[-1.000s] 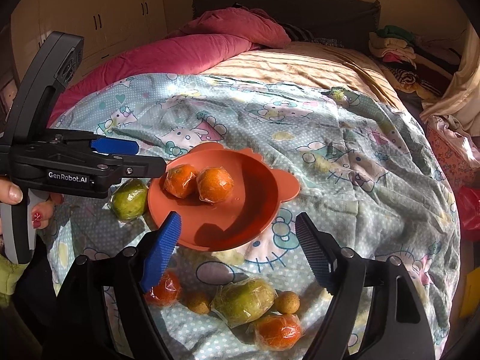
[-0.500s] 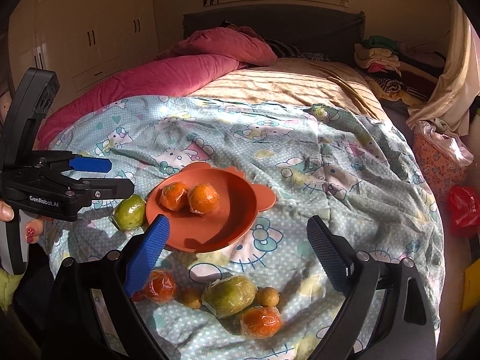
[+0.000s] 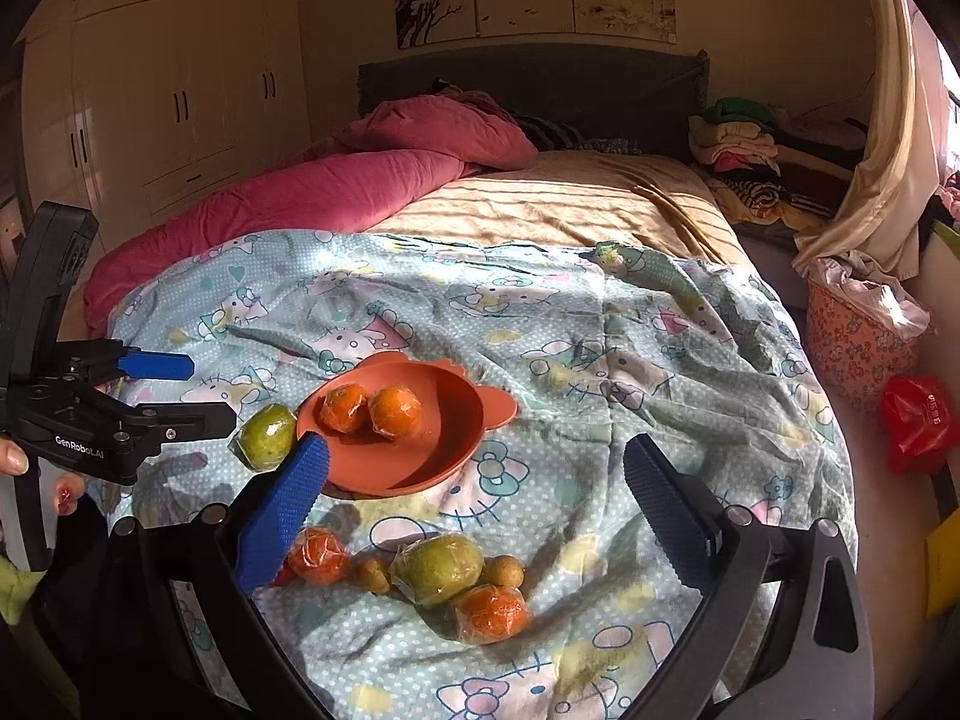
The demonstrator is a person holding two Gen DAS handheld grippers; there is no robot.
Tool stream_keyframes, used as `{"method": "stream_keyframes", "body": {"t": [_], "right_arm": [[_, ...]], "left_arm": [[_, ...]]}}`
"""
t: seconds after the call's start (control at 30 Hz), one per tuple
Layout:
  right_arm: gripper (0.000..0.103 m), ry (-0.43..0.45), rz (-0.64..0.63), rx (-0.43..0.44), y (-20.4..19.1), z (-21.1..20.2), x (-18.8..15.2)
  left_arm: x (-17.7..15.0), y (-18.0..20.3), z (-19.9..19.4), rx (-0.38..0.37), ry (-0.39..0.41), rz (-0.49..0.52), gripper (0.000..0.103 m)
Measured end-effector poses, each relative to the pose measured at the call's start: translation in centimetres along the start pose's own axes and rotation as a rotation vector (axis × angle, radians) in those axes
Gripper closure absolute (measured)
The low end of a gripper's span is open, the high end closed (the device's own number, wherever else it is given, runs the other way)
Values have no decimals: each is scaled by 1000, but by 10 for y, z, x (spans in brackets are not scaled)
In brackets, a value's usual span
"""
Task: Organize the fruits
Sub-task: 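Lift both open tools away from the orange plate, then grasp the red tomato with the left tool while the right tool grasps a wrapped orange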
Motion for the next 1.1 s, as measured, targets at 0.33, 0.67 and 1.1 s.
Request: {"method": "stream_keyframes", "body": {"t": [0.33, 0.67, 1.1], "right_arm": [[5, -44, 0, -16, 9, -5, -26], [5, -109, -19, -24, 6, 1, -54], [5, -173, -1, -32, 8, 12, -80]], "left_arm": [[-24, 13, -4, 3, 10, -9, 10], [-54, 9, 2, -4, -36, -18, 10], [-88, 25, 20, -60, -109, 9, 10]]}}
Point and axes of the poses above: each gripper's, at about its wrist camera, not at the fingertips, and z roughly the way its jaws point, y to its right, x to its top, the point moved 5 cm from there along z, roughly the way its jaws point
